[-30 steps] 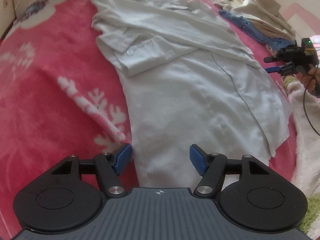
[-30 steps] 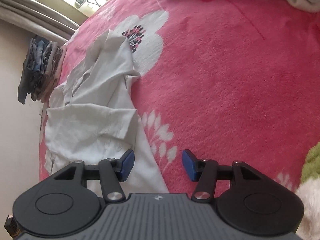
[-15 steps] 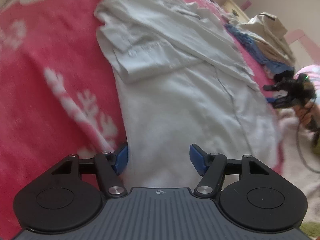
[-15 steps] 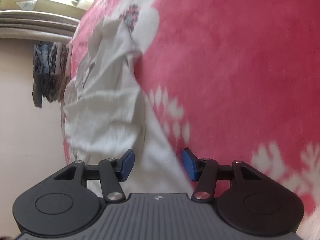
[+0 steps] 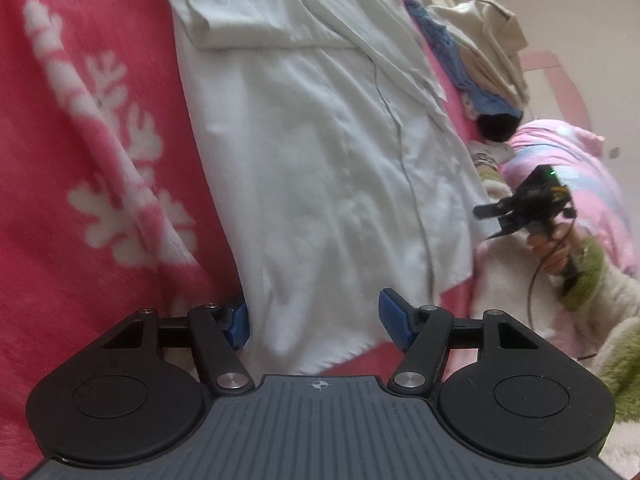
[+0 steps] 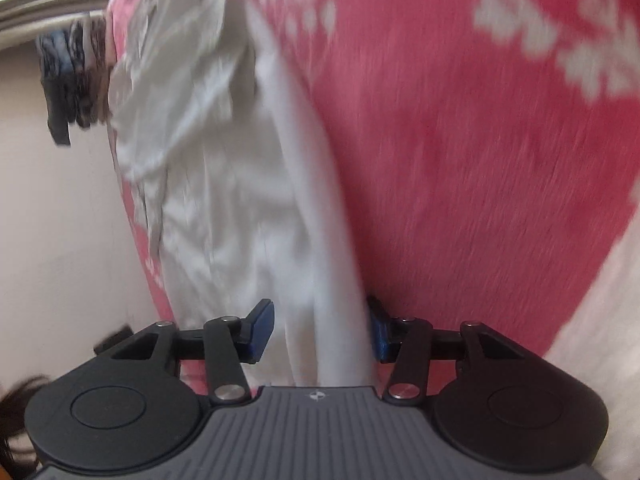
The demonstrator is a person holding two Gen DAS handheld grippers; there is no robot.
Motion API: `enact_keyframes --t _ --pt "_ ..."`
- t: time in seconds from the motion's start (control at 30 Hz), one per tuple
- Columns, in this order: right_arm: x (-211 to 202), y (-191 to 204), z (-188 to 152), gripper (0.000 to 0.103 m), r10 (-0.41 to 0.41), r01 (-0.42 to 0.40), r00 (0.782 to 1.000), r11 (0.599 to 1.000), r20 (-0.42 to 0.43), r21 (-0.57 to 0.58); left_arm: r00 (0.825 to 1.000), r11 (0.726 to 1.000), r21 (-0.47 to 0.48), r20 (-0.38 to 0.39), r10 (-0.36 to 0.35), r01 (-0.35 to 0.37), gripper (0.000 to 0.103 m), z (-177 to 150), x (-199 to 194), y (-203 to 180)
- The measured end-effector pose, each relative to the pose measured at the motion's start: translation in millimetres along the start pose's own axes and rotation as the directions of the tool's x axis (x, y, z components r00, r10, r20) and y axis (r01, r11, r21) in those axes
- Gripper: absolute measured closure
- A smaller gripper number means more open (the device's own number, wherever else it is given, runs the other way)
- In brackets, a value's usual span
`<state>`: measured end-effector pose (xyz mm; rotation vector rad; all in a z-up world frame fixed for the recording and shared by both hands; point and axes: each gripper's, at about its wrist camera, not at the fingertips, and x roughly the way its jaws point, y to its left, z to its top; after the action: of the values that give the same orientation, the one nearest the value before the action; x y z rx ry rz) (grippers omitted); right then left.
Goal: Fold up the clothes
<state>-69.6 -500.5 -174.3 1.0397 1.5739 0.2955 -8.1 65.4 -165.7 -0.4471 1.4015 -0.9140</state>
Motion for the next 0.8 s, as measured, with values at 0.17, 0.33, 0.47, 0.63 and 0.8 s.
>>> enact_keyframes --t 0.17,0.33,0.47,0.63,0.8 --pt "16.2 4.7 -12.8 0.059 0.03 -0.03 0.999 0.999 -0.02 -0.024 1.0 0.999 0.036 -0.023 -0.013 0.014 0.042 -3.9 8.6 -5.9" --pt "25.0 7.2 -18.3 0.077 0.019 -0.019 1.0 0.999 -0.01 -0.04 0.999 0.994 0.102 -0.014 0.03 -0.028 0.057 -5.0 13.0 -13.7" --pt "25.8 13.1 -27.6 0.096 -0.002 0.004 1.0 0.996 0.028 -0.084 0.998 0.988 0.14 0.005 0.058 -0.059 0.093 -5.4 12.7 -17.4" --pt "21.1 22.4 -38.4 0.1 0.039 -0.027 0.994 0.992 0.102 -0.12 0.995 0.995 0.096 0.096 0.006 -0.015 0.102 -1.4 -6.7 -18.1" --pt "7.8 35.1 -44.6 0.1 0.112 -0.086 0.978 0.985 0.173 -0.152 0.977 0.997 0.069 0.205 -0.057 0.044 0.102 9.5 -27.7 -28.2"
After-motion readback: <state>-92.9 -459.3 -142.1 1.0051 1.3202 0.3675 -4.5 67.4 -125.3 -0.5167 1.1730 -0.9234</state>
